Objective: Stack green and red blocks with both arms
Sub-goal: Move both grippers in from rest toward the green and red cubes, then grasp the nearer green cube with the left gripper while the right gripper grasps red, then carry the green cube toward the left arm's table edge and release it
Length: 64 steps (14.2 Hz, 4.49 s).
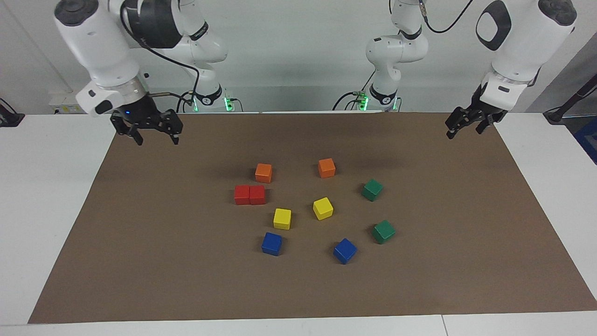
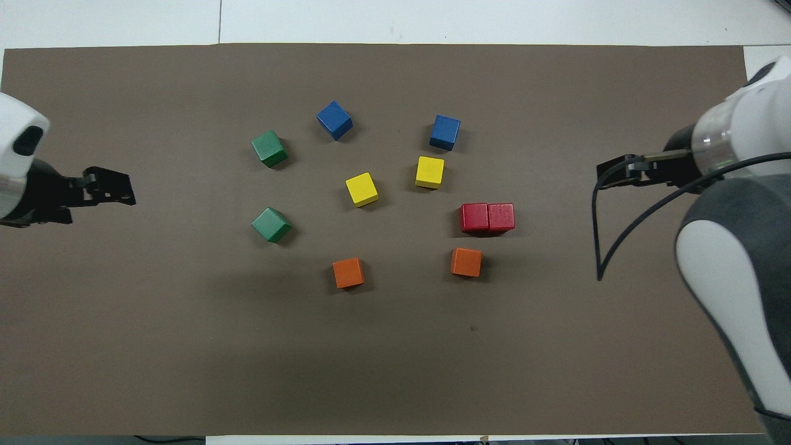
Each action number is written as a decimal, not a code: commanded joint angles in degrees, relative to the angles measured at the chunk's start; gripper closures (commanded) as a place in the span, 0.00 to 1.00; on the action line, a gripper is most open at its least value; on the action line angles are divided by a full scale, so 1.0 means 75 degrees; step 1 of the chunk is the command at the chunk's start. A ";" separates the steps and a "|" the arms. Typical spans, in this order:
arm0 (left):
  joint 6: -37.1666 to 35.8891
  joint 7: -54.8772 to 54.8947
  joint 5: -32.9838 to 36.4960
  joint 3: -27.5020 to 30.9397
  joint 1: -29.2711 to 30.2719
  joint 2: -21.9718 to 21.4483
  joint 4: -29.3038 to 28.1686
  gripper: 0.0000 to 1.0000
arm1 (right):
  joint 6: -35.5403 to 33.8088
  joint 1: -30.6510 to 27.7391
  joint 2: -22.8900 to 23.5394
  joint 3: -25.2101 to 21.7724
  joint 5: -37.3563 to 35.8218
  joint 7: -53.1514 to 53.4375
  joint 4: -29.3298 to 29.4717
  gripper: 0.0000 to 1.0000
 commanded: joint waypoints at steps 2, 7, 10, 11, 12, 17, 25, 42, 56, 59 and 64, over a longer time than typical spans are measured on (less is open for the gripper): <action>0.0876 -0.2295 0.0088 0.0055 -0.0868 0.0402 -0.0531 0.00 | 0.0883 0.0421 0.0181 0.0003 0.0047 -0.1211 -0.0382 0.00; 0.2035 -0.4314 0.0088 0.0055 -0.1257 0.1002 -0.0870 0.00 | 0.1940 0.1078 0.0124 0.0003 -0.0070 -0.4222 -0.1413 0.00; 0.2773 -0.4760 0.0088 0.0055 -0.1432 0.1410 -0.1140 0.00 | 0.2279 0.1114 0.0042 0.0003 -0.0082 -0.6284 -0.1917 0.00; 0.3020 -0.5099 0.0088 0.0055 -0.1492 0.1610 -0.1141 0.00 | 0.2315 0.1114 -0.0005 0.0003 -0.0082 -0.6534 -0.2011 0.00; 0.3127 -0.5346 0.0088 0.0055 -0.1492 0.1681 -0.1141 0.00 | 0.2397 0.1126 -0.0017 0.0003 -0.0094 -0.6653 -0.2117 0.00; 0.3642 -0.6273 0.0088 0.0067 -0.1620 0.1997 -0.1316 0.00 | 0.3253 0.1255 0.0041 0.0015 -0.0106 -0.7251 -0.2610 0.00; 0.4054 -0.6217 0.0100 0.0067 -0.1809 0.2303 -0.1574 0.00 | 0.4003 0.1243 0.0135 0.0015 -0.0106 -0.8012 -0.3231 0.00; 0.4324 -0.5913 0.0088 0.0067 -0.1668 0.2280 -0.1751 1.00 | 0.4904 0.1173 0.0838 0.0003 -0.0106 -0.8774 -0.3301 0.00; 0.4179 0.3403 -0.0216 0.0055 0.2409 0.2044 -0.1808 1.00 | 0.5561 0.1173 0.1178 0.0003 -0.0094 -0.8892 -0.3536 0.00; 0.4697 0.3860 -0.0216 0.0055 0.2457 0.2396 -0.1867 1.00 | 0.5608 0.1161 0.1318 0.0003 -0.0094 -0.8892 -0.3536 0.00; 0.4862 0.4506 -0.0216 0.0055 0.2527 0.2572 -0.1809 1.00 | 0.5773 0.1173 0.1506 0.0015 -0.0094 -0.8915 -0.3547 0.00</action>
